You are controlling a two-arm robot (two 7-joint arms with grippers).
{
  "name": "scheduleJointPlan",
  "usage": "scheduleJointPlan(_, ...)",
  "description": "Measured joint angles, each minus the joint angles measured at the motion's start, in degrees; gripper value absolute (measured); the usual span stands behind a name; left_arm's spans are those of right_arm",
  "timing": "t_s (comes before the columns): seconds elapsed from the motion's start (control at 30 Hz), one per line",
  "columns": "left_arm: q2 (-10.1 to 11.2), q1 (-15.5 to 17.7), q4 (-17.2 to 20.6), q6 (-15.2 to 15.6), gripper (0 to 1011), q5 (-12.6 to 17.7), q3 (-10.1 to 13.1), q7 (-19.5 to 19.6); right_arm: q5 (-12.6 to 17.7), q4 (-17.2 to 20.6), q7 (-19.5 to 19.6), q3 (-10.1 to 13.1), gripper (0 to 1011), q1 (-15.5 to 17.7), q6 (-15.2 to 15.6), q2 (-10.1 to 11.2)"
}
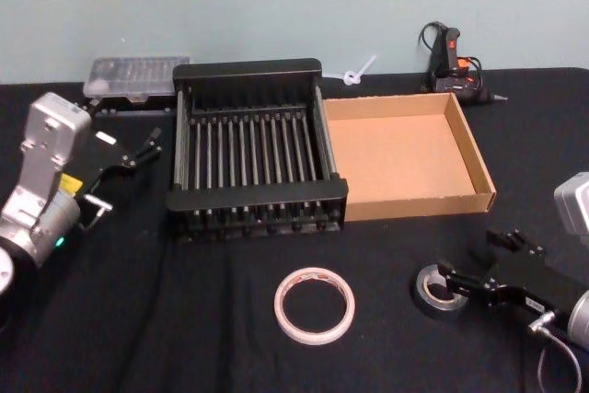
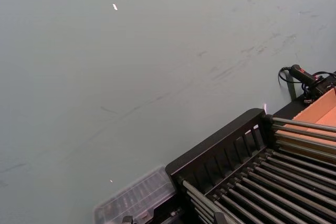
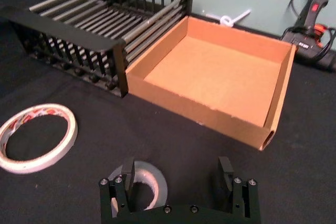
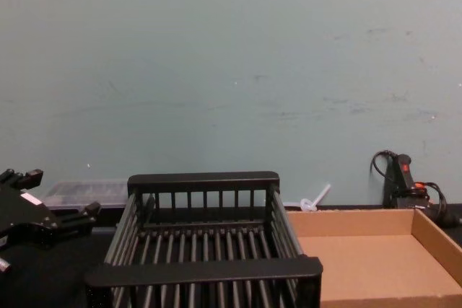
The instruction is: Pick up the white tape and place it into the black box , Pick up the silver tape and place it into the brown box.
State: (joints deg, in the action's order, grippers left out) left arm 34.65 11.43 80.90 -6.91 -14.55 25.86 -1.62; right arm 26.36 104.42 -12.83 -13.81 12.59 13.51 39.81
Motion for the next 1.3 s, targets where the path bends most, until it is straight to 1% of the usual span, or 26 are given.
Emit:
scheduleJointPlan(0.2,0.00,0.00,0.00,0.00,1001,0.00,0.00,0.00,-0.54,0.08,-0.54,0.52,1002,0.70,1.35,-0.31)
scheduleJointPlan(0.5,0.00,0.00,0.00,0.00,1001,0.00,0.00,0.00,-1.85,-0.74,-1.12,0.81,1000,0.48,2.67,-1.30)
scheduleJointPlan(0.7,0.00,0.00,0.00,0.00,1001,0.00,0.00,0.00,-2.72,-1.34,-1.67,0.82,1000,-0.11,3.51,-1.94)
scheduleJointPlan(0.97,0.00,0.00,0.00,0.00,1001,0.00,0.00,0.00,-3.96,-2.58,-2.84,0.86,1000,-1.34,4.32,-3.45)
scheduleJointPlan(1.3,0.00,0.00,0.00,0.00,1001,0.00,0.00,0.00,-5.67,-3.76,-3.83,0.75,1000,-2.75,5.20,-4.82)
